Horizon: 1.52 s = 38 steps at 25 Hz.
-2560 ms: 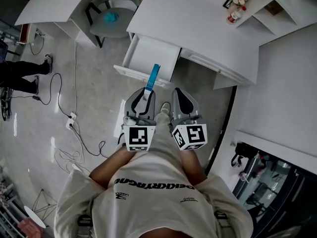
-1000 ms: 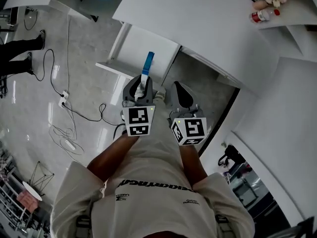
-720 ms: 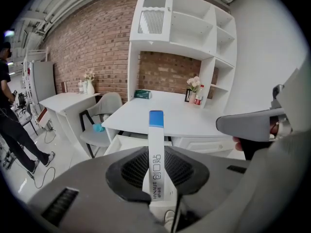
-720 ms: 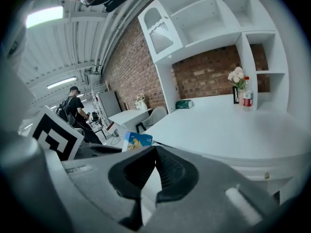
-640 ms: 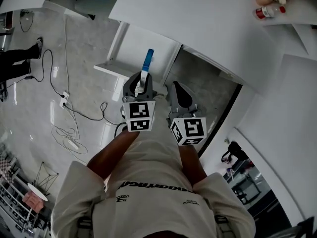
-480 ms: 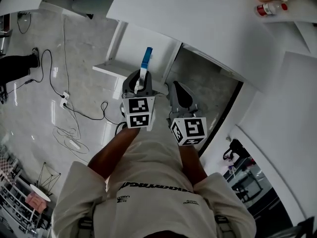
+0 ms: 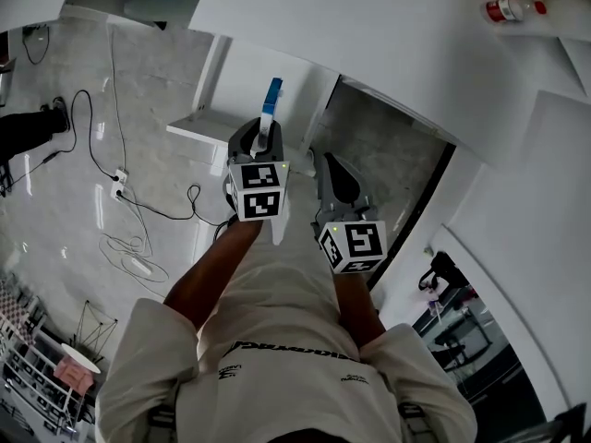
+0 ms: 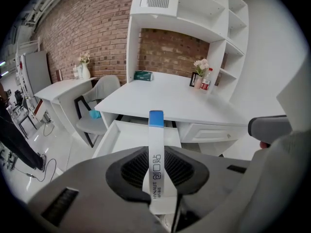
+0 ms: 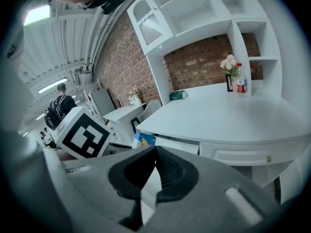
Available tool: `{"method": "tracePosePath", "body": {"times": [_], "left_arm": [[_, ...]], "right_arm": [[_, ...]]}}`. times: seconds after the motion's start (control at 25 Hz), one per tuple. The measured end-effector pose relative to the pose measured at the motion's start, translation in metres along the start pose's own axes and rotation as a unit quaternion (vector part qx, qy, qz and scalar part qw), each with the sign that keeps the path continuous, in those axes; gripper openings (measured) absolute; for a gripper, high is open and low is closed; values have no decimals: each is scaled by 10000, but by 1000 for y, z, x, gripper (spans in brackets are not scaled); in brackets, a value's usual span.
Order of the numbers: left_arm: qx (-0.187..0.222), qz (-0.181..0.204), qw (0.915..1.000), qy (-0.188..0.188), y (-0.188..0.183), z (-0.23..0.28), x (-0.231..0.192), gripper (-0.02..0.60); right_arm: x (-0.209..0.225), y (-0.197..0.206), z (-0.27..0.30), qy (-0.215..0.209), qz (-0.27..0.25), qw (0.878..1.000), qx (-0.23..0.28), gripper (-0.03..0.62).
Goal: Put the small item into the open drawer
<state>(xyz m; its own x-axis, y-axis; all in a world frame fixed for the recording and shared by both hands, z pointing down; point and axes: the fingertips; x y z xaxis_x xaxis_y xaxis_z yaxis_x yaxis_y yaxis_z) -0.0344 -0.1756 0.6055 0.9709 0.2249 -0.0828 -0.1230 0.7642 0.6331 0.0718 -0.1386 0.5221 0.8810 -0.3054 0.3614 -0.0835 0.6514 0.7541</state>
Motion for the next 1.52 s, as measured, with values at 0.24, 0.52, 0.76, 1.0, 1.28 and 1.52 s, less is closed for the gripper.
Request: {"method": "tracePosePath", "body": {"times": [0.24, 0.52, 0.76, 1.0, 1.28, 1.52], "left_arm": [[-265, -12, 9996, 16, 8, 21, -6, 92], [-625, 97, 9979, 153, 16, 45, -7, 92], [-816, 72, 9965, 171, 20, 66, -10, 91], [-1088, -53, 9939, 193, 28, 85, -14, 92], [-1320, -86, 9911, 163, 37, 102, -18, 92], [-1493, -198, 9885, 166, 41, 114, -21, 92]], "right_arm": [[1, 6, 5, 36, 69, 9999, -65, -2], [5, 11, 10, 100, 132, 9998, -111, -2], [10, 14, 14, 136, 191, 9996, -129, -2], [15, 18, 16, 158, 193, 9995, -194, -2], [19, 16, 22, 168, 258, 9993, -202, -3], [23, 18, 24, 186, 278, 9991, -258, -2]]}}
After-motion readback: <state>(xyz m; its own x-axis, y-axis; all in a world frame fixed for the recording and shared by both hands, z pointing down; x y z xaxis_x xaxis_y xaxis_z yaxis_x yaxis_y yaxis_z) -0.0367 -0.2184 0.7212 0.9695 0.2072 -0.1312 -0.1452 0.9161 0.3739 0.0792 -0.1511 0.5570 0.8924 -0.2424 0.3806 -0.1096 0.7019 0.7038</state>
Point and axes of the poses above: the fingertips, and each gripper's own axes: z forward along the fingers, x to its right, y out of its underside, and after that the axes turned 4 degrees about z, right-handed
